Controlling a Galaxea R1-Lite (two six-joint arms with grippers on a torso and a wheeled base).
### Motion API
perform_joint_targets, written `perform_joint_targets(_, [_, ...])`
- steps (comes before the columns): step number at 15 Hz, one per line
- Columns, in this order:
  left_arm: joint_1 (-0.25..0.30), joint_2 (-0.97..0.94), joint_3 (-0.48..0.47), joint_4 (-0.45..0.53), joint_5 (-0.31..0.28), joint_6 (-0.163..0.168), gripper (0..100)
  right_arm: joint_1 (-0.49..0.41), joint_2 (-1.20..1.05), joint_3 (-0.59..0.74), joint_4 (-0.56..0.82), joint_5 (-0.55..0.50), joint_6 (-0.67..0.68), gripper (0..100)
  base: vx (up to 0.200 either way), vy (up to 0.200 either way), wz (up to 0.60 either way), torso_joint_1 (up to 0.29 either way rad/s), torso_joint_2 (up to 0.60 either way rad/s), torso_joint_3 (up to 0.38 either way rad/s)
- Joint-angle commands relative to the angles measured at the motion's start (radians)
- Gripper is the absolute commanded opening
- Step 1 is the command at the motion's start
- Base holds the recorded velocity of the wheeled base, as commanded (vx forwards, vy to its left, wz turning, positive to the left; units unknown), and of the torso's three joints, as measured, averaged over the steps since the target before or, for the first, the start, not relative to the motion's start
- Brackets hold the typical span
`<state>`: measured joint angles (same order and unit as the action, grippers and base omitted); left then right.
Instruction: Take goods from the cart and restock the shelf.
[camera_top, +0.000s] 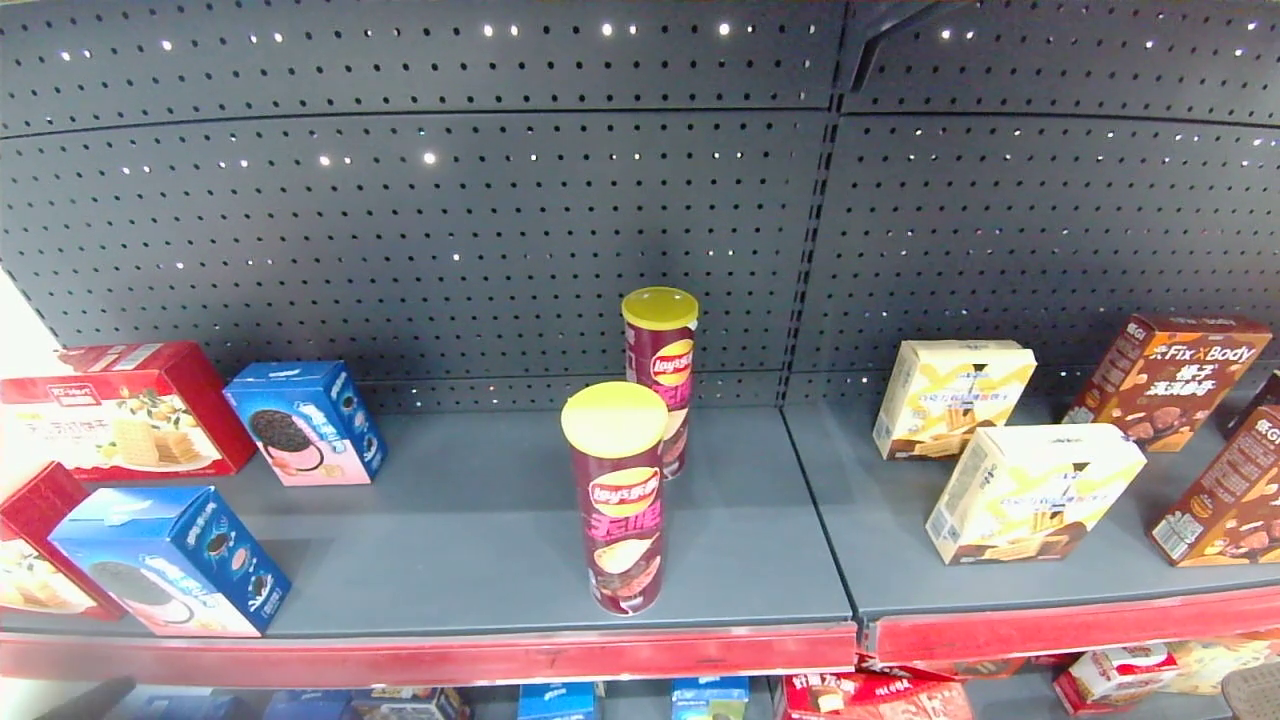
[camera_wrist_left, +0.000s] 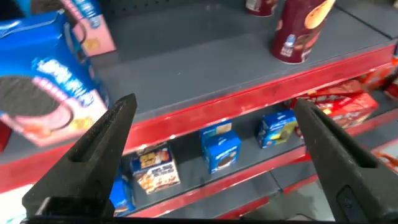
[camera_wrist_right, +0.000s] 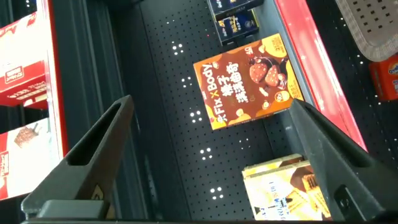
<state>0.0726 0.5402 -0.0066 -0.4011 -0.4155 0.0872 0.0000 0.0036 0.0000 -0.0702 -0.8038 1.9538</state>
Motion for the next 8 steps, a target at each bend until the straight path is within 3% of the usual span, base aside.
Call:
perform_joint_targets(1, [-0.077, 0.182, -0.006, -0.085, 0.000, 0.002, 100, 0.000, 0.001, 0.000, 0.000, 0.000, 0.000, 100, 0.000, 0.000, 0.00, 0.000, 0.00, 0.000])
perform_joint_targets(3, [-0.177, 0.282, -0.012, -0.182, 0.000, 0.002, 100, 0.000, 0.003, 0.000, 0.000, 0.000, -0.001, 100, 0.000, 0.000, 0.00, 0.000, 0.00, 0.000])
perform_joint_targets(8, [-0.269, 0.523, -0.124, -0.268, 0.006, -0.003, 100, 0.000, 0.003, 0.000, 0.000, 0.000, 0.000, 100, 0.000, 0.000, 0.00, 0.000, 0.00, 0.000])
